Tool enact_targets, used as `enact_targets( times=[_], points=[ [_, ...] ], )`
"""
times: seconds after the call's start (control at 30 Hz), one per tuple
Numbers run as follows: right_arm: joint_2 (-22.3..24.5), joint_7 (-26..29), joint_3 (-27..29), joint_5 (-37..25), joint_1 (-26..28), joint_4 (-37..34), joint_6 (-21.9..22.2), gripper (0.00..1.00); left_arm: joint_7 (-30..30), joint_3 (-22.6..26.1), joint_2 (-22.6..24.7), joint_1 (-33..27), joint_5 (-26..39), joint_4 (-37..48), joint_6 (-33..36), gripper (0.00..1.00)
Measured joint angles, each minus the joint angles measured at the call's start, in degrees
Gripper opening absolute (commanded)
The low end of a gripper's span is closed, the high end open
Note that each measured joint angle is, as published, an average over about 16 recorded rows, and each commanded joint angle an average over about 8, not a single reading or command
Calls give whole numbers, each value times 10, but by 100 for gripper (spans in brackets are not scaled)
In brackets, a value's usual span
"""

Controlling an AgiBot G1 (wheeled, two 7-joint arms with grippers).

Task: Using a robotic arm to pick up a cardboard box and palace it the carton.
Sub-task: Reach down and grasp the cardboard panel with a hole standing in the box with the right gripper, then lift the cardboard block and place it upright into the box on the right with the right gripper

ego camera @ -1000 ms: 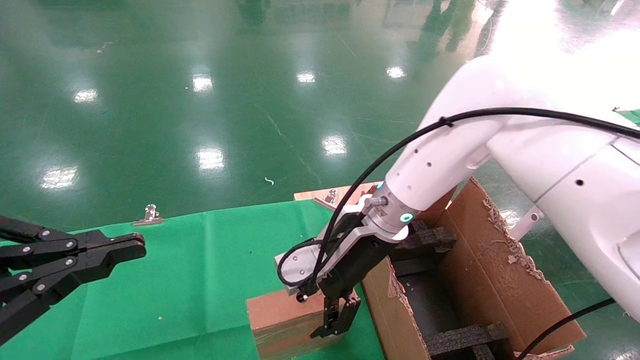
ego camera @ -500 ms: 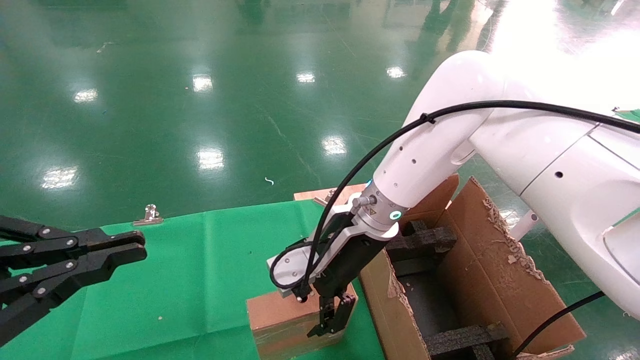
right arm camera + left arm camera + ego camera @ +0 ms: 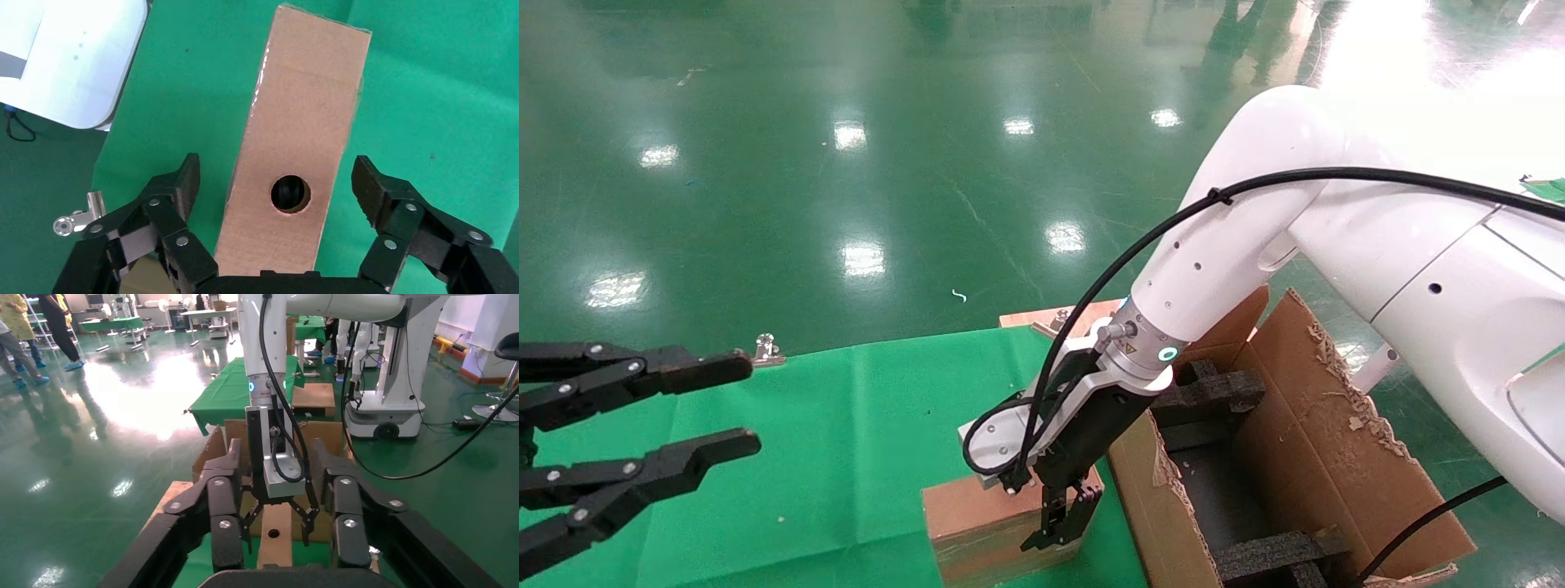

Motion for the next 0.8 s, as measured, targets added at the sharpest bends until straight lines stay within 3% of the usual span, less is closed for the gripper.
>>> enact_targets(
  times=[0.8],
  points=[
    [2, 1, 2, 1, 0, 1, -2, 0, 0, 0, 0, 0, 0, 0, 0, 100]
  ],
)
